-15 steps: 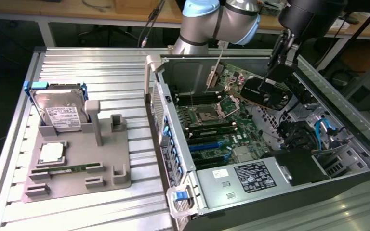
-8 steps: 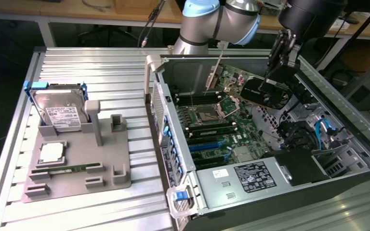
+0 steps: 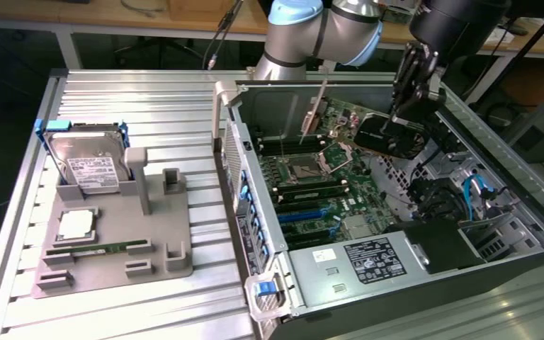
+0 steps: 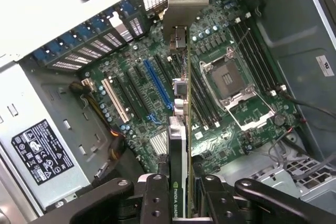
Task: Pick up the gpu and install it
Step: 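Insert the gpu into the slot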
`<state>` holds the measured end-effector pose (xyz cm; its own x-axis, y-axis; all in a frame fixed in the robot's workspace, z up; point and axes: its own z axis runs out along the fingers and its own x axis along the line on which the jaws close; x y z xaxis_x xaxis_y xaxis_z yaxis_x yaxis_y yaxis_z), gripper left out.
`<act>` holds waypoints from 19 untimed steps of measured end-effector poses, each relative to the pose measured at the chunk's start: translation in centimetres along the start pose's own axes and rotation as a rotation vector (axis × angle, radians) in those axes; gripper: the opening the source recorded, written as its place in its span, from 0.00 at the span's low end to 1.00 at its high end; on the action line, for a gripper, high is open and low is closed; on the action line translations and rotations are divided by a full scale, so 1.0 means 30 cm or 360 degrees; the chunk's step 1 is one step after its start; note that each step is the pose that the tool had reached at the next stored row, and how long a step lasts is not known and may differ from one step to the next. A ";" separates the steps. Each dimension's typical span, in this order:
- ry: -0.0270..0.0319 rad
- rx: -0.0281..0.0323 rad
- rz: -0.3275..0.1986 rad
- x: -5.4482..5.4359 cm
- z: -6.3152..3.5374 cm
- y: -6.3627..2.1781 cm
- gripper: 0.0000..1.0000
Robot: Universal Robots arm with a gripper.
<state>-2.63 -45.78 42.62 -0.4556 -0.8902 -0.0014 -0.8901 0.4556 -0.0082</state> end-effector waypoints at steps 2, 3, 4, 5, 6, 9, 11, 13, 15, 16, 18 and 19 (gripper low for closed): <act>-0.00004 0.00000 -0.0035 0.000 0.000 0.000 0.27; -0.00004 0.00000 -0.0050 0.000 0.000 0.000 0.27; -0.00005 -0.00001 -0.0073 0.000 0.000 0.000 0.27; -0.00007 -0.00001 -0.0091 0.000 0.000 0.000 0.27; -0.00010 -0.00002 -0.0109 0.000 0.000 0.000 0.27; -0.00014 -0.00002 -0.0168 0.000 0.000 0.000 0.27; -0.00018 -0.00004 -0.0225 0.000 0.000 0.000 0.27; -0.00024 -0.00004 -0.0281 0.000 0.000 0.000 0.27; -0.00027 -0.00005 -0.0320 0.000 0.000 0.000 0.27; -0.00028 -0.00005 -0.0341 0.000 0.000 0.000 0.27; -0.00031 -0.00005 -0.0383 0.000 0.000 0.000 0.27; -0.00034 -0.00006 -0.0405 0.000 0.000 0.000 0.27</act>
<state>-2.63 -45.78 42.62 -0.2170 -0.9762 -0.0015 -0.9761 0.2170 -0.0082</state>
